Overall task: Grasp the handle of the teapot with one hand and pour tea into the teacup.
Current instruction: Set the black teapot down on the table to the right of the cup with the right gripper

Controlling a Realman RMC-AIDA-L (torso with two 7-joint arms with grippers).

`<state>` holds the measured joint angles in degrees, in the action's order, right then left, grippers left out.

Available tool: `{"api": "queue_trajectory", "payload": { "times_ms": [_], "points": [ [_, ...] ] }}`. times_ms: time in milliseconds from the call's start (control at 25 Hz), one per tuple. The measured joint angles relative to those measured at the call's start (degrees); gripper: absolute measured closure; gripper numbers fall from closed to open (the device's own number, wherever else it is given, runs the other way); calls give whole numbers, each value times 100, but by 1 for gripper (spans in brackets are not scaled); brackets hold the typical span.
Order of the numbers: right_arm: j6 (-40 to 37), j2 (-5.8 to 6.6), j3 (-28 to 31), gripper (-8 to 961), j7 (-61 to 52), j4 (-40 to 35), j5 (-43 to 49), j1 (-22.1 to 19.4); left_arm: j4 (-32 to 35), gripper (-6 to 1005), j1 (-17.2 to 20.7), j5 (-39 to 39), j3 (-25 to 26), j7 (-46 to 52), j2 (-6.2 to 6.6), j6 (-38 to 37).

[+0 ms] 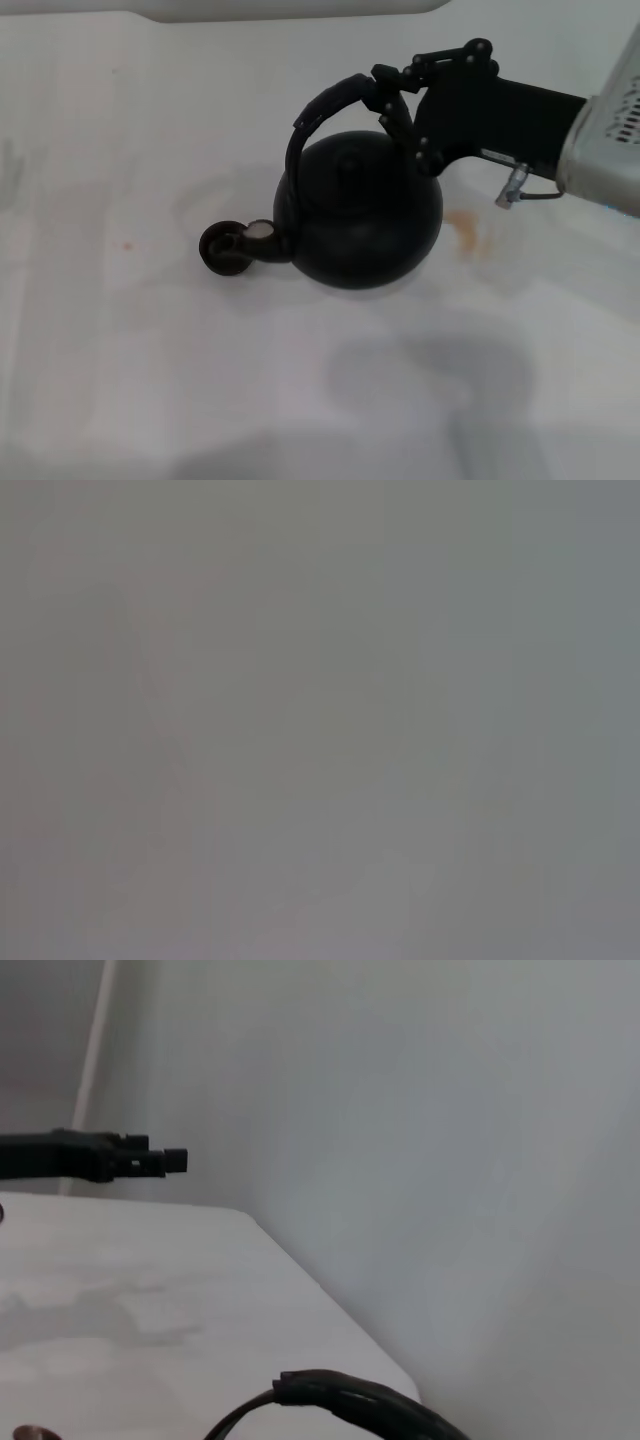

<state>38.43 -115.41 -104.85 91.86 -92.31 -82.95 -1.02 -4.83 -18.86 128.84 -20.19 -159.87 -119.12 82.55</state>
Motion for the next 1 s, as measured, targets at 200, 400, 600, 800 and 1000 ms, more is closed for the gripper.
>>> {"api": "queue_trajectory", "payload": {
  "times_ms": [200,400,600,800,1000],
  "points": [
    [-366,2,-152,792,1,53,140,102,-22,107,14,0,-2,0,-6,3],
    [-773,-3,-358,798,-28,64,447,130,-40,107,16,0,-1,0,-6,6],
    [-913,-4,-432,802,-3,113,526,183,-44,106,15,2,10,0,-8,7],
    [-1239,-6,-669,803,6,123,791,223,-51,107,32,13,13,0,-16,7],
    [-1393,-1,-849,802,8,81,981,251,-53,107,44,25,16,0,-15,6]
  ]
}}
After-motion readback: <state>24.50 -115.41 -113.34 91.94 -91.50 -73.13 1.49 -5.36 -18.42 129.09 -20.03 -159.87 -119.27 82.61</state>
